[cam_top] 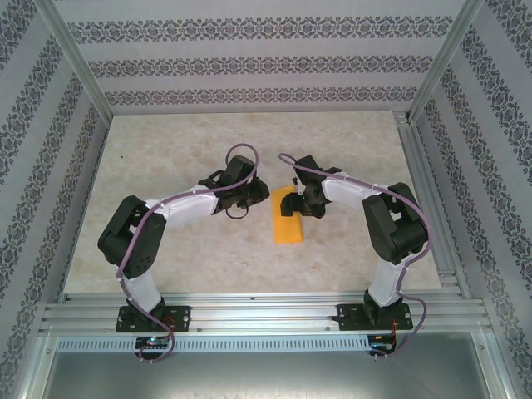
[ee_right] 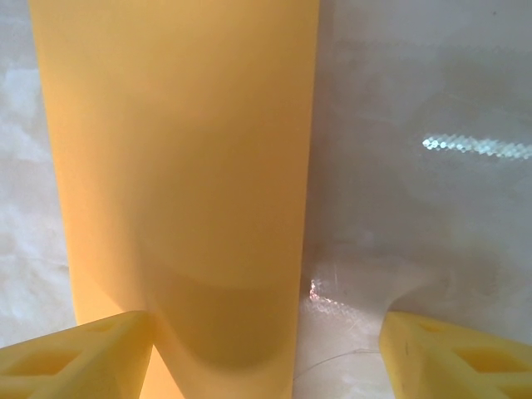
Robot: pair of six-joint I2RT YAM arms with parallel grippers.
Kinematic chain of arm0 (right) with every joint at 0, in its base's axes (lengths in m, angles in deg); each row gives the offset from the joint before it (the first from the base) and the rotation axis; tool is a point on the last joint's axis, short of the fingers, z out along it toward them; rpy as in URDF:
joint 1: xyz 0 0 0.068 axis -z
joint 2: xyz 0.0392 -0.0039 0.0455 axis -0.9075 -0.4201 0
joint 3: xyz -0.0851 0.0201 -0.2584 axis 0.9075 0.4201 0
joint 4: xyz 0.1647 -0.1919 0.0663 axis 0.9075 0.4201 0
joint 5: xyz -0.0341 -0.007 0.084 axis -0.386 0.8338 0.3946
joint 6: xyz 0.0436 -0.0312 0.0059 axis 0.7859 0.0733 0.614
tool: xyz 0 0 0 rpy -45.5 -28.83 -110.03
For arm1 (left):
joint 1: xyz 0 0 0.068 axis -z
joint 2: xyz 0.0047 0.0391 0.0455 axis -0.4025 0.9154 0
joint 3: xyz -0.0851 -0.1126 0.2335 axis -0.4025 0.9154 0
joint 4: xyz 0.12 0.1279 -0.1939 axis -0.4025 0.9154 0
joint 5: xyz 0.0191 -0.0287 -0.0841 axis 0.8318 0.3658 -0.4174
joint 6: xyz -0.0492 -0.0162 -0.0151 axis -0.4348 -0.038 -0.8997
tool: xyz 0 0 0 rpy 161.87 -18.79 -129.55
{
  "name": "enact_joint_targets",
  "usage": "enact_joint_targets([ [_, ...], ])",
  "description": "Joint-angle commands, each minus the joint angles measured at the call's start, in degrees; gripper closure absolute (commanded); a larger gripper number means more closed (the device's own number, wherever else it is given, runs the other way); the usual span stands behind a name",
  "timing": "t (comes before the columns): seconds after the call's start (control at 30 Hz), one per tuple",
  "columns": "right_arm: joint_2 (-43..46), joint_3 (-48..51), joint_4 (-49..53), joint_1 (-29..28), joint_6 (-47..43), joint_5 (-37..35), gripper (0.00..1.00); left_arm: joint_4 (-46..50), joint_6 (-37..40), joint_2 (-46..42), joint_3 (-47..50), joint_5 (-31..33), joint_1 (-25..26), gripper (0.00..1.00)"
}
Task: Fold a paper plane with a square sheet of paper (pick it up from the middle)
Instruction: Fold the square sheet of paper in half at the center of the table.
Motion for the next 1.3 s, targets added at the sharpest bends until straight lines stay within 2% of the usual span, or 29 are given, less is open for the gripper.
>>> enact_joint_targets([
  [0.0,1.4,0.1,0.3,0.7,-0.4,-1.1,0.26,1.1,-0.2,-1.3,0.6,1.3,0.7,0.80],
  [0.37,2.7,-0.1,1.3,0.8,-1.0,-2.8,0.27,1.4,0.0,-1.5,0.5,0.9,0.7,0.80],
  [1.07,0.7,-2.0,-0.3,0.1,0.0,1.2,0.23,1.1,0.0,-0.3,-0.3,-1.0,0.7,0.79],
  [1.27,-0.4,-2.1,0.1,0.1,0.1,0.4,0.23,1.2,0.1,0.0,-0.6,-1.3,0.7,0.79],
])
